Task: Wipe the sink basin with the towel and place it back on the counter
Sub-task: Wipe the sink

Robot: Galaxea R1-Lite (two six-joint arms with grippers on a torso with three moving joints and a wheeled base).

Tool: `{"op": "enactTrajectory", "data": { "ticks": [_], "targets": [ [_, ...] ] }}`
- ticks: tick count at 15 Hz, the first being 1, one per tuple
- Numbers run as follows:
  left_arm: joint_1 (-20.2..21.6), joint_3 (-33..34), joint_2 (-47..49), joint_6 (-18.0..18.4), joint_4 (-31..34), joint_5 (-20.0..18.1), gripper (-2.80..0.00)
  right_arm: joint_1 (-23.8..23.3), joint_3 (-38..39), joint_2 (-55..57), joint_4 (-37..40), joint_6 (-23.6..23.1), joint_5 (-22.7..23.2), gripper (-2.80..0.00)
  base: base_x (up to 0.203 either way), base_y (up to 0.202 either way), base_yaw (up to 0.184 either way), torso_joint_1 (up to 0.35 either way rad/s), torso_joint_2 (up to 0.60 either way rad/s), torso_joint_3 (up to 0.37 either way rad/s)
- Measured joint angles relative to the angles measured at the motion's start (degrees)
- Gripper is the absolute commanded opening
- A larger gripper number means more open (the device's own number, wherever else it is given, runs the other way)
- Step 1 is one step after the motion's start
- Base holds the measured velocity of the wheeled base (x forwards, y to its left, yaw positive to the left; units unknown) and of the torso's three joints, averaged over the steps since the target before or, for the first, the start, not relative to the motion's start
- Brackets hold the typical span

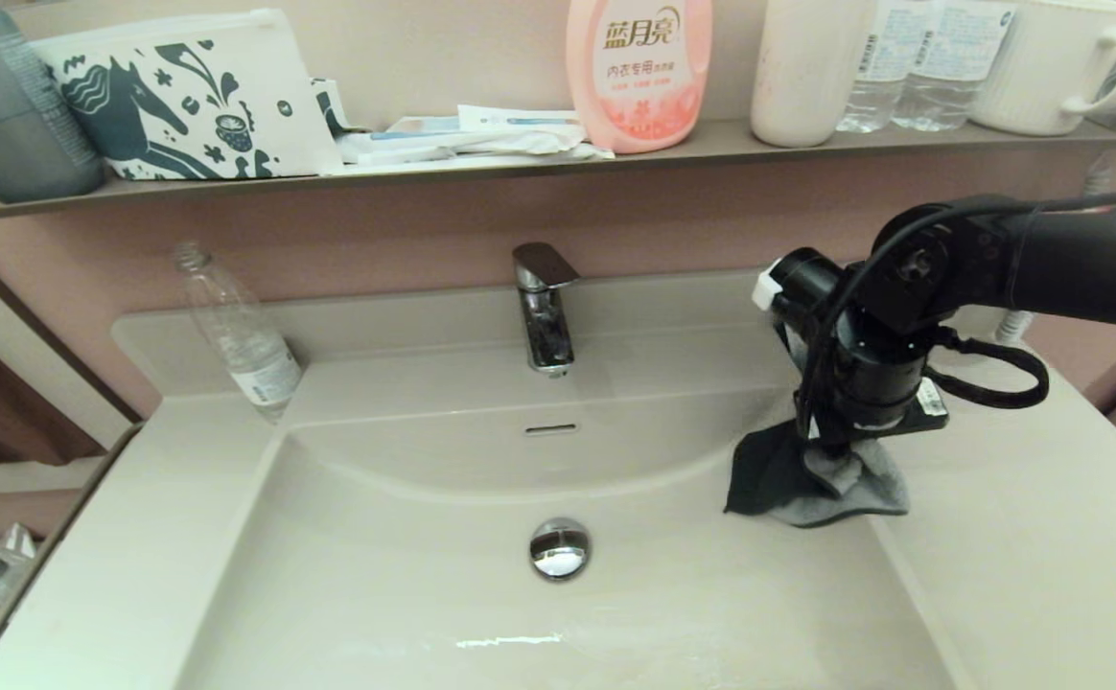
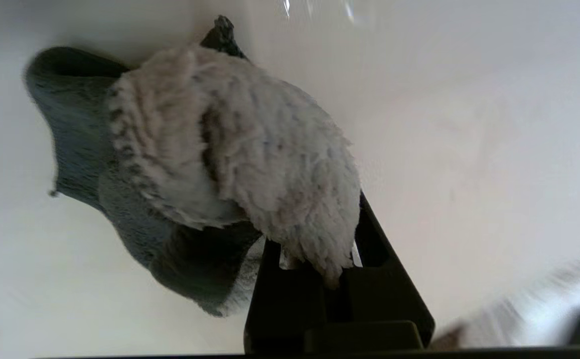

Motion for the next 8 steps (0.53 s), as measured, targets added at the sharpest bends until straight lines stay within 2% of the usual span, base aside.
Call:
{"op": "enactTrajectory", "data": {
  "ticks": [4,8],
  "targets": [
    [0.0,0.0,0.0,0.0,0.0,0.0,-2.80,0.2,0.0,-0.8,-7.4,0.3,0.9,-2.80,0.000,0.000,0.000,0.000,0.00,0.000],
    [0.0,0.0,0.0,0.0,0.0,0.0,-2.80,0.1,0.1,-2.4,-7.3,0.4,1.1,-2.80,0.000,0.000,0.000,0.000,0.00,0.000]
  ]
}}
